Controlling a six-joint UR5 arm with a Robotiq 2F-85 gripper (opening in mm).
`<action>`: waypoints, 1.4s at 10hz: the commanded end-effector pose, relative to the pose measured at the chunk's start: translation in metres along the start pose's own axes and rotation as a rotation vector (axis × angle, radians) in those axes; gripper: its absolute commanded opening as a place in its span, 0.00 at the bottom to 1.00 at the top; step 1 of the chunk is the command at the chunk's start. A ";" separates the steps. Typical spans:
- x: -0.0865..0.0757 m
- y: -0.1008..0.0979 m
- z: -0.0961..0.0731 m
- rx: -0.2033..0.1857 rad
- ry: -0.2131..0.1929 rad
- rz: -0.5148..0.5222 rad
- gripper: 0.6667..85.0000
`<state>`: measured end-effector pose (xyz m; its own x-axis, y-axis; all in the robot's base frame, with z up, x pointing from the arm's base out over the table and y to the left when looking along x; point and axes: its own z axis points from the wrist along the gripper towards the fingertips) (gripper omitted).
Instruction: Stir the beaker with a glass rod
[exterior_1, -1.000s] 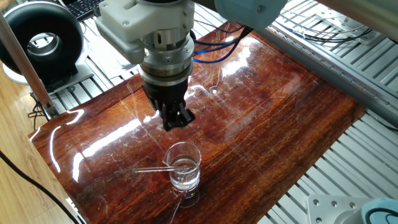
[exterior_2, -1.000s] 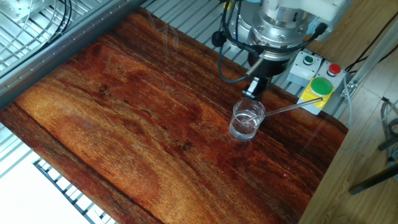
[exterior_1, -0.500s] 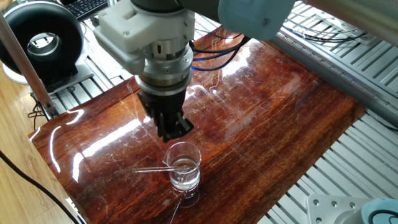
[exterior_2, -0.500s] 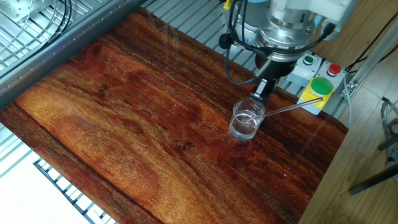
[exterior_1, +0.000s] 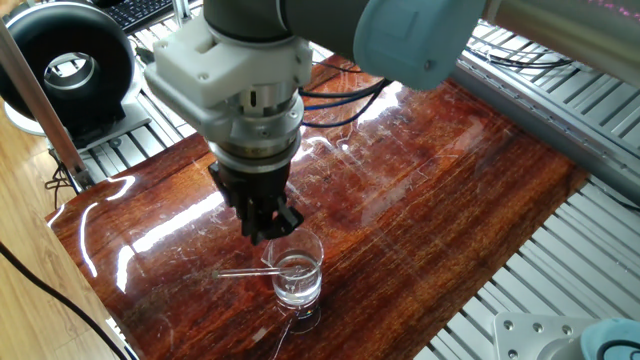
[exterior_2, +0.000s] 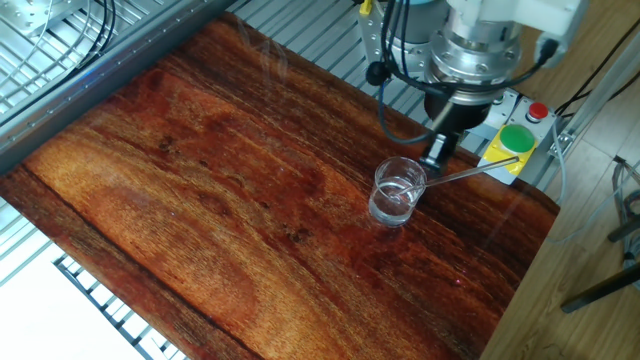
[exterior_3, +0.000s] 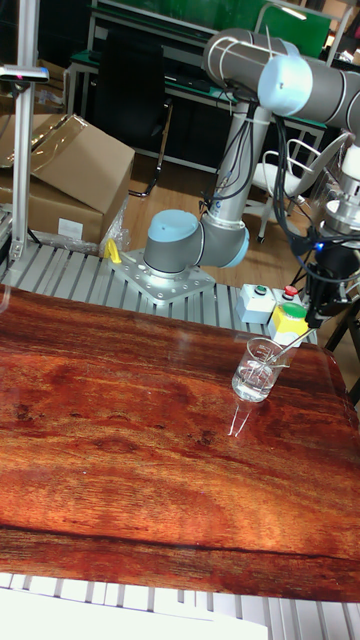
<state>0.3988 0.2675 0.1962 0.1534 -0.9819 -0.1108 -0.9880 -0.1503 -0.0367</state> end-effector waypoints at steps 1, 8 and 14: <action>-0.014 0.003 0.003 0.002 -0.038 -0.035 0.27; -0.026 0.023 0.004 -0.063 -0.098 -0.068 0.33; -0.031 0.023 0.009 -0.064 -0.123 -0.093 0.37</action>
<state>0.3732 0.2901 0.1894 0.2353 -0.9501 -0.2051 -0.9701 -0.2424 0.0099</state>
